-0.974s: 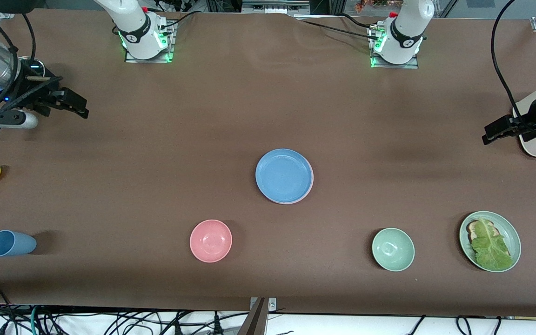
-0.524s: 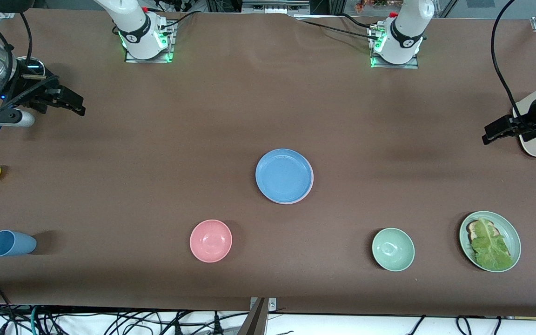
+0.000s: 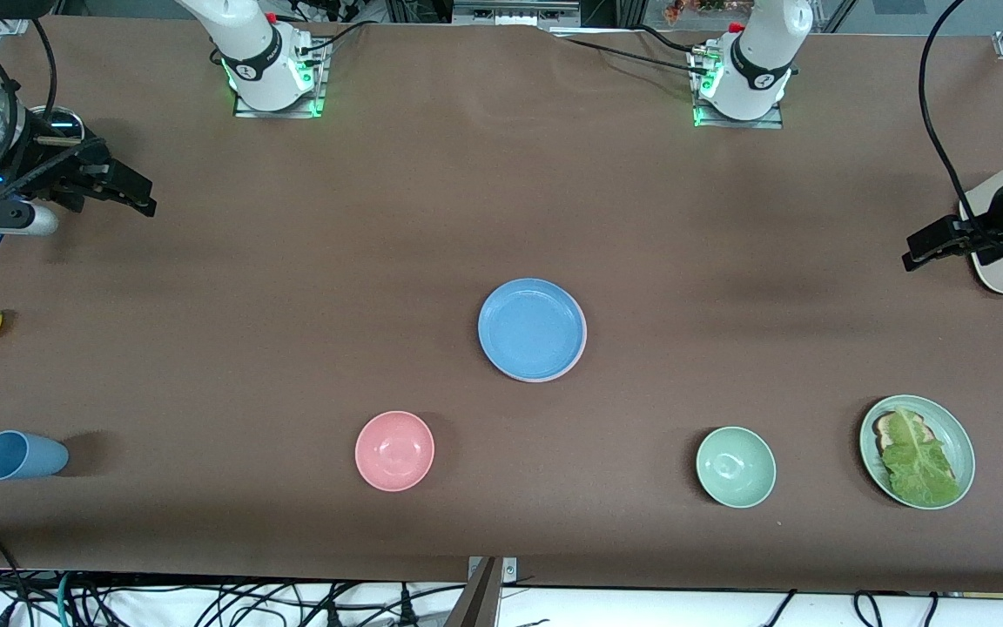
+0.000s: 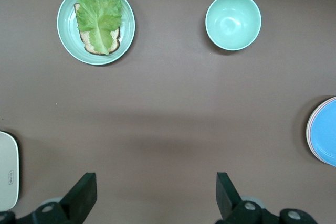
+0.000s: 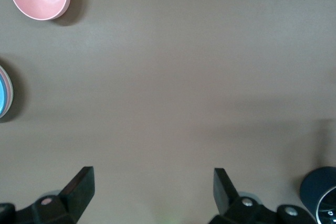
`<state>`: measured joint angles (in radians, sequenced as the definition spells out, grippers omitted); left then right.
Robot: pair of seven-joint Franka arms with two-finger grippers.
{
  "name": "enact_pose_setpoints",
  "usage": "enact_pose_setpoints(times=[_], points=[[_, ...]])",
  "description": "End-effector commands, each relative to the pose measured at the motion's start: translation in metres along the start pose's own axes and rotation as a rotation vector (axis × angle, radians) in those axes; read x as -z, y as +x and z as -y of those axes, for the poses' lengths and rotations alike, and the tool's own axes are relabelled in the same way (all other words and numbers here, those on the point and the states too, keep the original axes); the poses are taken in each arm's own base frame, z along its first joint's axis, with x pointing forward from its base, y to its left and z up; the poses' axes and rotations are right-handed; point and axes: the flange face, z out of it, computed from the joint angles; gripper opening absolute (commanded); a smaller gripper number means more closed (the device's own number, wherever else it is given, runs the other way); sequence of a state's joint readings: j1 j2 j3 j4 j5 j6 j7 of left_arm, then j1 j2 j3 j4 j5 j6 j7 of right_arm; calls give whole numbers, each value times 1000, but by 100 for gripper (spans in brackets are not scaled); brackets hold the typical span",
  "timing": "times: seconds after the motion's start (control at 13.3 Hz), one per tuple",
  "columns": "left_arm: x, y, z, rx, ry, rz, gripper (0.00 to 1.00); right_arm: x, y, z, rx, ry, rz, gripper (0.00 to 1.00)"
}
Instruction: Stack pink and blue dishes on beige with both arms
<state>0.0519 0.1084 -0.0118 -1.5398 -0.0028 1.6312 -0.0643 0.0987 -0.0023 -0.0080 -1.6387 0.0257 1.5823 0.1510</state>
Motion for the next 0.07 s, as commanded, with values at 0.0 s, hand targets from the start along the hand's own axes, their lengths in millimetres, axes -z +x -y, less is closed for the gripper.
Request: enact_pose_setpoints(times=[0.0], points=[[5, 2, 1, -20, 21, -14, 100, 9, -7, -2, 4, -7, -3, 100]])
